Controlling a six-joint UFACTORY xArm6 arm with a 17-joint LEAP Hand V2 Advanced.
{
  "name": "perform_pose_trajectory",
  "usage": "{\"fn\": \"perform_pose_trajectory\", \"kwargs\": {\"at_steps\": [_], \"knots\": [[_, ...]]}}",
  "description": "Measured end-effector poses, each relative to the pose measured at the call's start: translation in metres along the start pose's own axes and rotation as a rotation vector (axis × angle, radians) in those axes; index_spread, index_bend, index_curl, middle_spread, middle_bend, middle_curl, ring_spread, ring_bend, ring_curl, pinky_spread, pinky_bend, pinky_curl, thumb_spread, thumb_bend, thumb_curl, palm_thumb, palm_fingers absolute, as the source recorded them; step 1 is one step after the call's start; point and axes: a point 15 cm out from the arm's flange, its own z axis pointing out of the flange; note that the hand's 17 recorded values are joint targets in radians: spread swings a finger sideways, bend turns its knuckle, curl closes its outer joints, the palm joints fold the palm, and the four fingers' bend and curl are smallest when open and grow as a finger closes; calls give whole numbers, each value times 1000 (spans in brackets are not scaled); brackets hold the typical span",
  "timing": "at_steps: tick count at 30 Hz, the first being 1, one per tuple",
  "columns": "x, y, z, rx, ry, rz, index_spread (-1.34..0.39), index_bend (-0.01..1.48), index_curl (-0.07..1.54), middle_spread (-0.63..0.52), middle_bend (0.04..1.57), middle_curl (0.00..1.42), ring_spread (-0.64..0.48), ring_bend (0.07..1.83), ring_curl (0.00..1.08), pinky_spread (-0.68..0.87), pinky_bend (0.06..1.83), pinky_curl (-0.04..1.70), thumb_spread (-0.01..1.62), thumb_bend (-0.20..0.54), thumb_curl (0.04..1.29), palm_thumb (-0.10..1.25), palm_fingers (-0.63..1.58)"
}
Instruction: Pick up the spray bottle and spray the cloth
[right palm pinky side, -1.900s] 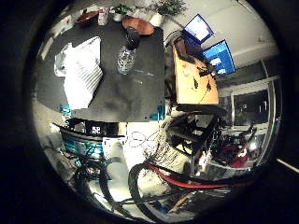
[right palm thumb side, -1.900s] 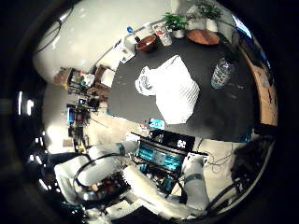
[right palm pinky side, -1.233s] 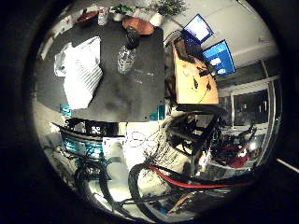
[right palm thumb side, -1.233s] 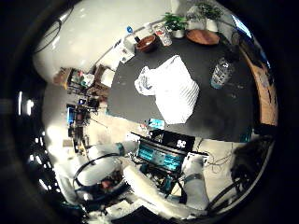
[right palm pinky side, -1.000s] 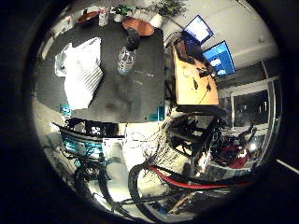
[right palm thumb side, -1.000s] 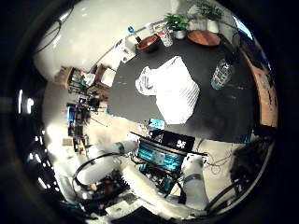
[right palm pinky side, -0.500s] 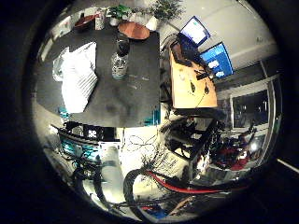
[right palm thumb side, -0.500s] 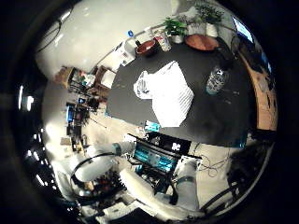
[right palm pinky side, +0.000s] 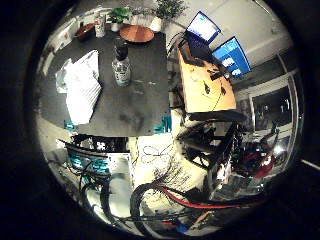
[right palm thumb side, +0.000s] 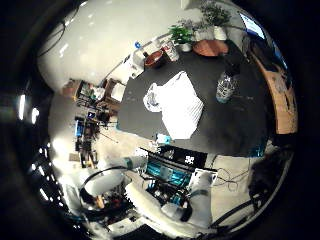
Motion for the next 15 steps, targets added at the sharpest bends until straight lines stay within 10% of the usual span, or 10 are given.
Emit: {"fn": "perform_pose_trajectory", "kwargs": {"at_steps": [15], "knots": [[51,-2,10,13,-61,109,-396,144,227,63,151,182,293,233,260,555,763,284,881,-34,331,270,-98]]}}
